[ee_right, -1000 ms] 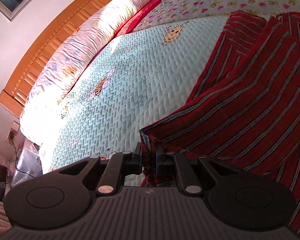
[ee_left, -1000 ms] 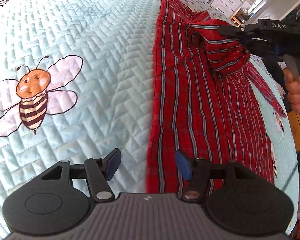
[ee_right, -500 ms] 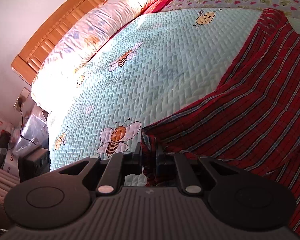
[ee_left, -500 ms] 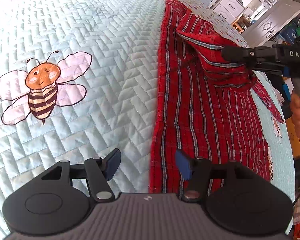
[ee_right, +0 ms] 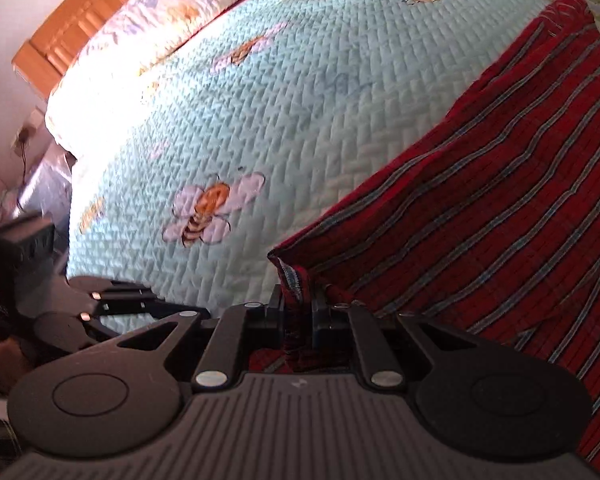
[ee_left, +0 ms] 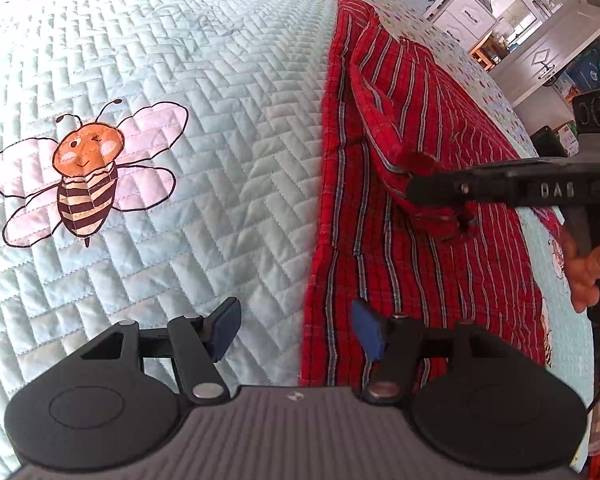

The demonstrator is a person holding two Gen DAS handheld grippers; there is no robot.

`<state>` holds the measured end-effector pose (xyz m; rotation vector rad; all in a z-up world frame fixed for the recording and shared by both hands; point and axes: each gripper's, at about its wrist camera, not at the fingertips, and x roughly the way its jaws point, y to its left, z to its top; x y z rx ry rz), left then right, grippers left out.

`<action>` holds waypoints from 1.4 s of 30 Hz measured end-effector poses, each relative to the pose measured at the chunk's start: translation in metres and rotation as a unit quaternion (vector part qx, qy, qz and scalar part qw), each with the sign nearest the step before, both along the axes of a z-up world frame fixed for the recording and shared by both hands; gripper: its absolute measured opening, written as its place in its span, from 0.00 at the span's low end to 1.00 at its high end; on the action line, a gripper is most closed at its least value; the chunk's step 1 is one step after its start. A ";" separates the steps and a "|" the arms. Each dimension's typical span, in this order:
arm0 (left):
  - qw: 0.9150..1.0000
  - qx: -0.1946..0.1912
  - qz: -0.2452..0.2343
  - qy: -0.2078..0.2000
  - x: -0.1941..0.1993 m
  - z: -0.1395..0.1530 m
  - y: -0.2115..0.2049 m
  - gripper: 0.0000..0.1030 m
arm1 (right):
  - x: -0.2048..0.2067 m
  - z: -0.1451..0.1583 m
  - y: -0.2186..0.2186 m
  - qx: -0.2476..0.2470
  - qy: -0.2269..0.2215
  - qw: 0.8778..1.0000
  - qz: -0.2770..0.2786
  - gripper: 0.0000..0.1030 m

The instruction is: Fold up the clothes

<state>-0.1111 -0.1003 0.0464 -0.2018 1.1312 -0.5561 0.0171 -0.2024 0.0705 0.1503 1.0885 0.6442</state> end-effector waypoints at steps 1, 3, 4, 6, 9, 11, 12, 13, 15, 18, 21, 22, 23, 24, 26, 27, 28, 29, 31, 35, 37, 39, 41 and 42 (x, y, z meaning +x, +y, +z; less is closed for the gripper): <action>1.000 0.000 0.000 0.000 0.000 0.000 0.000 0.62 | -0.003 0.003 0.004 -0.014 -0.009 1.000 0.011 0.11; 1.000 -0.001 0.001 0.000 0.001 0.001 0.001 0.62 | -0.009 0.012 0.012 -0.037 -0.024 0.998 0.034 0.11; 1.000 -0.002 0.001 0.000 0.001 0.001 0.001 0.62 | -0.010 0.016 0.016 -0.051 -0.032 0.997 0.047 0.11; 1.000 -0.008 0.005 0.001 0.002 0.002 0.002 0.62 | -0.013 0.022 0.022 -0.064 -0.046 0.995 0.062 0.11; 1.000 -0.010 0.008 -0.004 0.008 0.002 0.000 0.62 | -0.016 0.017 0.022 -0.048 -0.051 0.996 0.058 0.26; 1.000 -0.012 0.007 -0.012 0.013 0.004 -0.004 0.62 | -0.018 0.009 0.003 0.022 -0.022 0.999 0.010 0.36; 1.000 -0.012 0.006 -0.018 0.016 0.005 -0.006 0.62 | -0.020 0.004 -0.010 0.056 -0.011 0.998 -0.026 0.36; 1.000 -0.013 0.005 -0.024 0.019 0.007 -0.008 0.62 | -0.026 -0.001 -0.030 0.086 -0.006 0.993 -0.086 0.36; 0.999 -0.027 0.002 -0.024 0.024 0.007 -0.011 0.62 | -0.037 -0.011 -0.070 0.145 0.004 0.968 -0.204 0.37; 0.998 -0.055 0.007 0.005 0.030 0.002 -0.015 0.62 | -0.051 -0.034 -0.124 0.215 0.035 0.907 -0.360 0.39; 0.994 -0.104 0.021 0.036 0.030 0.000 -0.019 0.62 | -0.056 -0.055 -0.145 0.232 0.052 0.872 -0.428 0.39; 0.991 -0.120 0.025 0.044 0.029 0.001 -0.019 0.62 | -0.056 -0.059 -0.146 0.235 0.054 0.866 -0.438 0.38; 0.989 -0.134 0.029 0.048 0.028 0.004 -0.017 0.62 | -0.055 -0.062 -0.147 0.252 0.056 0.861 -0.439 0.38; 0.987 -0.147 0.034 0.049 0.027 0.007 -0.015 0.63 | -0.054 -0.065 -0.147 0.267 0.057 0.855 -0.441 0.38; 0.985 -0.157 0.037 0.054 0.026 0.007 -0.016 0.63 | -0.052 -0.069 -0.147 0.284 0.060 0.847 -0.445 0.38; 0.985 -0.159 0.038 0.057 0.026 0.006 -0.016 0.63 | -0.050 -0.071 -0.146 0.281 0.063 0.845 -0.451 0.38; 0.985 -0.158 0.038 0.060 0.026 0.004 -0.018 0.63 | -0.048 -0.073 -0.146 0.278 0.065 0.842 -0.457 0.38; 0.985 -0.152 0.041 0.066 0.028 0.001 -0.021 0.63 | -0.047 -0.075 -0.146 0.277 0.067 0.840 -0.461 0.38; 0.985 -0.151 0.045 0.073 0.030 -0.003 -0.028 0.63 | -0.044 -0.078 -0.146 0.287 0.063 0.837 -0.462 0.38; 0.985 -0.160 0.043 0.040 0.029 0.000 -0.041 0.50 | -0.034 -0.075 -0.141 0.265 0.039 0.848 -0.457 0.10; 0.987 -0.155 0.044 0.024 0.027 0.000 -0.047 0.22 | -0.029 -0.073 -0.139 0.253 0.028 0.855 -0.452 0.01; 0.986 -0.156 0.054 0.028 0.026 -0.003 -0.048 0.17 | -0.028 -0.067 -0.137 0.242 0.017 0.860 -0.449 0.00; 0.980 -0.182 0.062 0.046 0.024 -0.002 -0.045 0.17 | -0.028 -0.060 -0.135 0.233 0.006 0.864 -0.446 0.00; 0.976 -0.200 0.064 0.052 0.022 0.001 -0.043 0.17 | -0.029 -0.054 -0.135 0.230 -0.002 0.866 -0.445 0.00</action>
